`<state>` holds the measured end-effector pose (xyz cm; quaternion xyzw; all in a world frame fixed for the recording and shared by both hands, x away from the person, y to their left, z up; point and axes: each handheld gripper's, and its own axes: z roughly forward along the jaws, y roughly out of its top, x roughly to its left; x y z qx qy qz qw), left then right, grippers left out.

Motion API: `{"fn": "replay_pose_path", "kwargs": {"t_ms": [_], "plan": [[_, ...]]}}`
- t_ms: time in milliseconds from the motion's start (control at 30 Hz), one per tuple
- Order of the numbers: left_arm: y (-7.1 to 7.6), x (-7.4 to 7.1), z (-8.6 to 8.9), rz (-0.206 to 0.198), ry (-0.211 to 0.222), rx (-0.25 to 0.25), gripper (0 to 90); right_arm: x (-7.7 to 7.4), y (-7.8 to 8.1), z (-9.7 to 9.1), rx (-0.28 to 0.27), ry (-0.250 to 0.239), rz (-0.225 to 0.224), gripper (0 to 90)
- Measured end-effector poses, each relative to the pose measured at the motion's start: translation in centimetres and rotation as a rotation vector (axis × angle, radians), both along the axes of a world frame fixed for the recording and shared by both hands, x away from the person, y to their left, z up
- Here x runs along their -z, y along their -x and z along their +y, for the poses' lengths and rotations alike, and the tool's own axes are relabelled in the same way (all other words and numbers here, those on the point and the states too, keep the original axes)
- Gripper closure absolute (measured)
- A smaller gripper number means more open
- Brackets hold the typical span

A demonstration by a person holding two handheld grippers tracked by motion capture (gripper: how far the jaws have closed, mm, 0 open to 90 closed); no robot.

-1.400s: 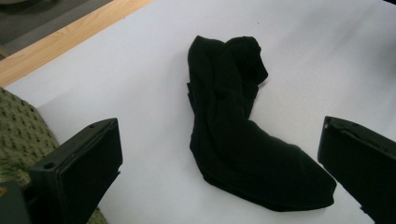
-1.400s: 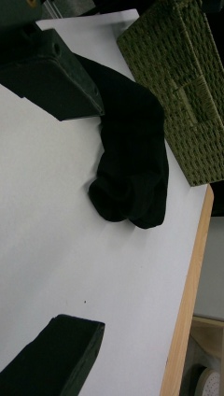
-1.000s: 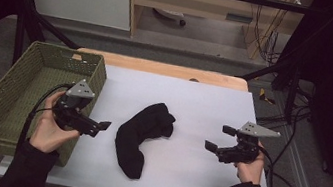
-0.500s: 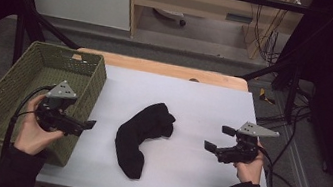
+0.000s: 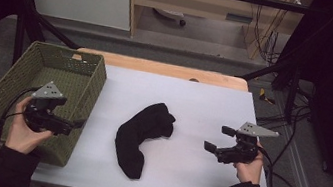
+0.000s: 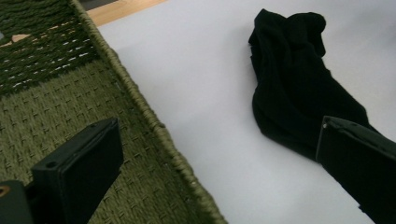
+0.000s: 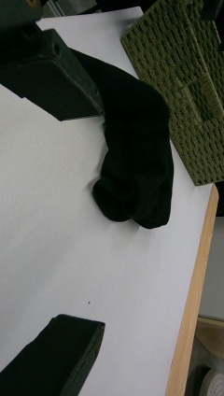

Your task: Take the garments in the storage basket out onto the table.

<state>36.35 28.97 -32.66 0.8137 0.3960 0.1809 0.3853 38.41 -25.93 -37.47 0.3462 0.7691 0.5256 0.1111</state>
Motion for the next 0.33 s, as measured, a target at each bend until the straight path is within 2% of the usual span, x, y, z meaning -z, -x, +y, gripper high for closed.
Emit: {"fn": "replay_pose_path", "kwargs": {"t_ms": [333], "plan": [[-0.17,0.24,0.68,0.002,0.006,-0.014,0.4,0.07,-0.01,0.05,-0.001,0.005,0.006,1.1]]}}
